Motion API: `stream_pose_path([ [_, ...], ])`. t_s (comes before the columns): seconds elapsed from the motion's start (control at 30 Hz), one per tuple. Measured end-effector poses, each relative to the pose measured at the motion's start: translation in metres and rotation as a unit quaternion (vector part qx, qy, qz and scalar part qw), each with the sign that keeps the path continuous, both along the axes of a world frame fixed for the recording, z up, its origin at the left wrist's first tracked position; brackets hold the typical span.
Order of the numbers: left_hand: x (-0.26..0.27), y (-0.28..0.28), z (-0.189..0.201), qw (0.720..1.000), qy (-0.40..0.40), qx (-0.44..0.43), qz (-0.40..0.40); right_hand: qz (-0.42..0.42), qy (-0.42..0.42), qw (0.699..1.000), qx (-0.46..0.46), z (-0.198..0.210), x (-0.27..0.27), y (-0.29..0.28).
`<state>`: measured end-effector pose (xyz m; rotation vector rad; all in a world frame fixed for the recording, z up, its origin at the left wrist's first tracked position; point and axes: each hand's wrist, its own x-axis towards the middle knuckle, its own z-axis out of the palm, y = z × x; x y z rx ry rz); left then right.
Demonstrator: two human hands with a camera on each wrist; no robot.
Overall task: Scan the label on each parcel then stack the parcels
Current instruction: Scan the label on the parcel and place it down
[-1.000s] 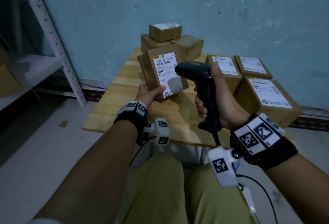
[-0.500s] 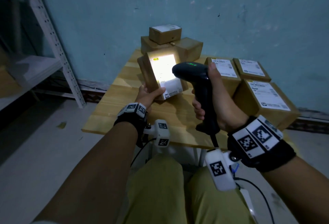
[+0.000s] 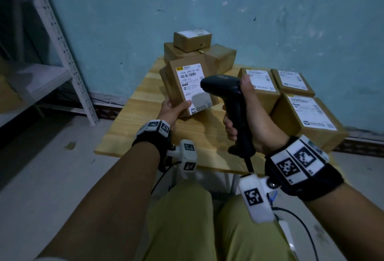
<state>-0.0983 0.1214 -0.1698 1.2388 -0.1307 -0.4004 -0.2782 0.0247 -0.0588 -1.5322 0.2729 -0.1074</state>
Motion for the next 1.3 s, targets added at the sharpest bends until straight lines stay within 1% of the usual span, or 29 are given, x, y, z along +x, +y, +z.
stream_pose_path([
  [0.07,-0.002,-0.001,0.006,1.000,0.020,-0.017,0.018,0.000,0.005,1.000,0.005,0.000,0.001,-0.003],
  [0.13,-0.003,-0.003,0.011,0.999,0.034,-0.013,0.016,-0.013,-0.002,1.000,0.000,0.000,0.002,-0.009],
  [0.23,-0.005,-0.005,0.025,0.998,0.059,0.003,-0.028,-0.063,0.004,0.998,-0.031,0.002,0.004,-0.023],
  [0.33,-0.010,-0.011,0.040,0.991,0.098,-0.032,-0.085,-0.112,0.005,0.993,-0.044,0.008,0.007,-0.042],
  [0.47,-0.023,-0.044,0.077,0.987,0.070,-0.078,-0.122,-0.171,-0.035,0.982,-0.077,0.029,0.011,-0.066],
  [0.57,-0.031,-0.081,0.114,0.983,0.041,-0.090,-0.152,-0.196,-0.064,0.977,-0.057,0.052,0.014,-0.088],
  [0.63,-0.035,-0.107,0.136,0.985,0.029,-0.068,-0.156,-0.218,-0.083,0.972,-0.043,0.066,0.015,-0.110],
  [0.73,-0.035,-0.152,0.150,0.982,-0.003,-0.001,-0.187,-0.237,-0.095,0.966,-0.028,0.080,0.010,-0.147],
  [0.83,-0.039,-0.195,0.146,0.976,-0.008,0.040,-0.215,-0.261,-0.086,0.962,-0.012,0.079,0.005,-0.183],
  [0.93,-0.040,-0.227,0.135,0.967,0.008,0.075,-0.243,-0.292,-0.056,0.955,0.008,0.064,0.007,-0.216],
  [1.0,-0.039,-0.243,0.128,0.962,0.026,0.090,-0.256,-0.297,-0.033,0.954,0.011,0.055,0.010,-0.234],
  [1.17,-0.034,-0.266,0.118,0.961,0.026,0.108,-0.253,-0.308,0.002,0.951,0.002,0.046,0.015,-0.251],
  [1.23,-0.015,-0.282,0.096,0.960,0.028,0.146,-0.239,-0.310,0.015,0.951,-0.011,0.045,0.018,-0.253],
  [1.3,0.018,-0.307,0.056,0.959,0.055,0.174,-0.215,-0.314,0.034,0.948,-0.042,0.047,0.021,-0.255],
])
